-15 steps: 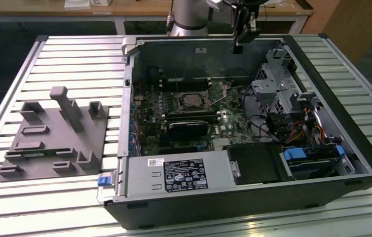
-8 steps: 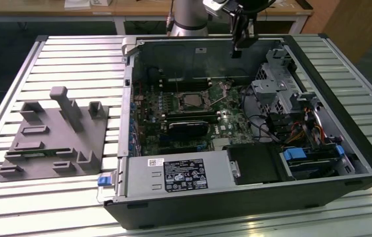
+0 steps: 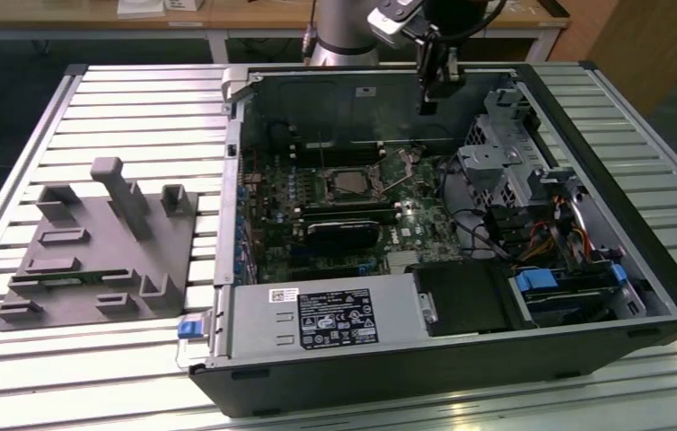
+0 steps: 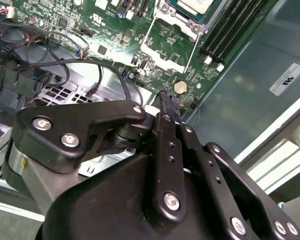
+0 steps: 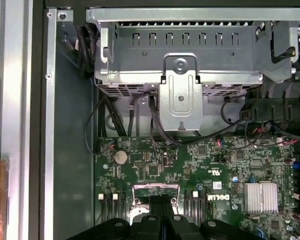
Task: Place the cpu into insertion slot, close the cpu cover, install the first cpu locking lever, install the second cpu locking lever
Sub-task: 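Close the cpu cover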
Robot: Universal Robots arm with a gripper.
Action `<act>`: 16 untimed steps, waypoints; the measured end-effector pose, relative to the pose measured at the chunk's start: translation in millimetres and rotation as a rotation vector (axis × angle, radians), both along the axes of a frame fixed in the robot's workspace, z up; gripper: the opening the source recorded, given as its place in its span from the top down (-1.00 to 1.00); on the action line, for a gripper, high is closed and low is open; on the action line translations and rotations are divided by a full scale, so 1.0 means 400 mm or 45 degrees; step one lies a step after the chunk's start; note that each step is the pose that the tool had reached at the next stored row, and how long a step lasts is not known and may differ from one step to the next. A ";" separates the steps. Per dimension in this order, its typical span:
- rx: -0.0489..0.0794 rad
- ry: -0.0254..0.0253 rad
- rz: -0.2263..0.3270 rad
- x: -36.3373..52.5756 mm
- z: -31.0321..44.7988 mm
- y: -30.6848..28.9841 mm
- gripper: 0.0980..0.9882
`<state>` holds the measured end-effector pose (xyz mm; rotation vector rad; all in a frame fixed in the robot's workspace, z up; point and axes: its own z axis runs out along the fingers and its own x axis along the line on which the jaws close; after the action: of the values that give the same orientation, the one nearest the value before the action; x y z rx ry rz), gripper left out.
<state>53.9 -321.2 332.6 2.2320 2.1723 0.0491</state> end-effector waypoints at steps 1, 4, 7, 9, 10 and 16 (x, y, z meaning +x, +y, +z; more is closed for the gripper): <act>0.000 0.0000 0.000 0.000 -0.004 0.000 0.98; 0.000 0.0000 0.000 0.000 -0.017 0.000 0.98; 0.000 0.0001 0.000 0.000 -0.029 0.000 0.98; 0.000 0.0001 0.000 0.000 -0.038 0.000 0.98; 0.000 0.0001 0.000 0.000 -0.042 0.000 0.98; 0.000 0.0002 0.000 0.000 -0.068 0.000 0.98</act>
<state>53.9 -321.2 305.3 2.2320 2.1724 0.0491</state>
